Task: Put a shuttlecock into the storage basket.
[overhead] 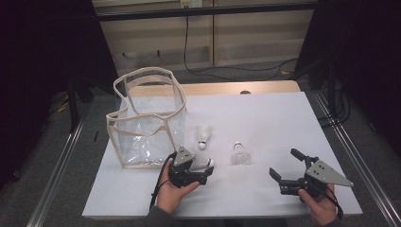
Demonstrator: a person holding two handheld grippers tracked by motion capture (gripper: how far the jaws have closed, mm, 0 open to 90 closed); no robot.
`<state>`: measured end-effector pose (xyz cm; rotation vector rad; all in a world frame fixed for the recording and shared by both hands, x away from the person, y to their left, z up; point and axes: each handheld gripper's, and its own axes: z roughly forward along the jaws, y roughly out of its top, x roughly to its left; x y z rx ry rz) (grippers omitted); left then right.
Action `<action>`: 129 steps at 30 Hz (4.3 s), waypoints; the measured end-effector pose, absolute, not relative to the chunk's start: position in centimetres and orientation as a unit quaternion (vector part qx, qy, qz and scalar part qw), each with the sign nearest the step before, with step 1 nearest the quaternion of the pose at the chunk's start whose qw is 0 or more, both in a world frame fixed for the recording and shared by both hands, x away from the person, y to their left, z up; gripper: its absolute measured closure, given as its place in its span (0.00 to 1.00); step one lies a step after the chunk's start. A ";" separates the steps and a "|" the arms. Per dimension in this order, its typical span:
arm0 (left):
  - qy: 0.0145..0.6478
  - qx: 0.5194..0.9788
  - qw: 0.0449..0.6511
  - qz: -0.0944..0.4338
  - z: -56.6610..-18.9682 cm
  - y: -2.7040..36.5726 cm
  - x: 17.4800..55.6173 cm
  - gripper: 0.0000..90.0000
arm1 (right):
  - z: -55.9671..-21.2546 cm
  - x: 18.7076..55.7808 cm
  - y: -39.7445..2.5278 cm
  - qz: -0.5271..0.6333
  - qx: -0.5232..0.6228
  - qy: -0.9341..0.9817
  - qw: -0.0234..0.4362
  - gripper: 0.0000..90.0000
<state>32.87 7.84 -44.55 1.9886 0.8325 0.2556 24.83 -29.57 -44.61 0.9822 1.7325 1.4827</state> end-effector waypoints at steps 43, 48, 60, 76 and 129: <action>0.337 0.829 0.438 0.087 -45.0 7.4 33.4 0.57 | -44.6 24.8 -29.7 0.568 0.374 0.658 0.324 0.00; 0.342 0.829 0.433 0.087 -45.0 7.6 33.5 0.64 | -44.6 24.8 -29.7 0.568 0.373 0.658 0.324 0.00; 0.355 0.830 0.424 0.074 -45.2 7.7 33.7 0.77 | -44.6 24.8 -29.8 0.567 0.373 0.658 0.326 0.00; 0.357 0.833 0.418 0.061 -45.2 7.7 33.8 0.86 | -44.6 24.8 -29.7 0.566 0.373 0.659 0.325 0.00; 0.355 0.841 0.407 -0.016 -40.9 6.7 33.9 0.98 | -44.8 25.0 -30.0 0.568 0.376 0.658 0.320 0.00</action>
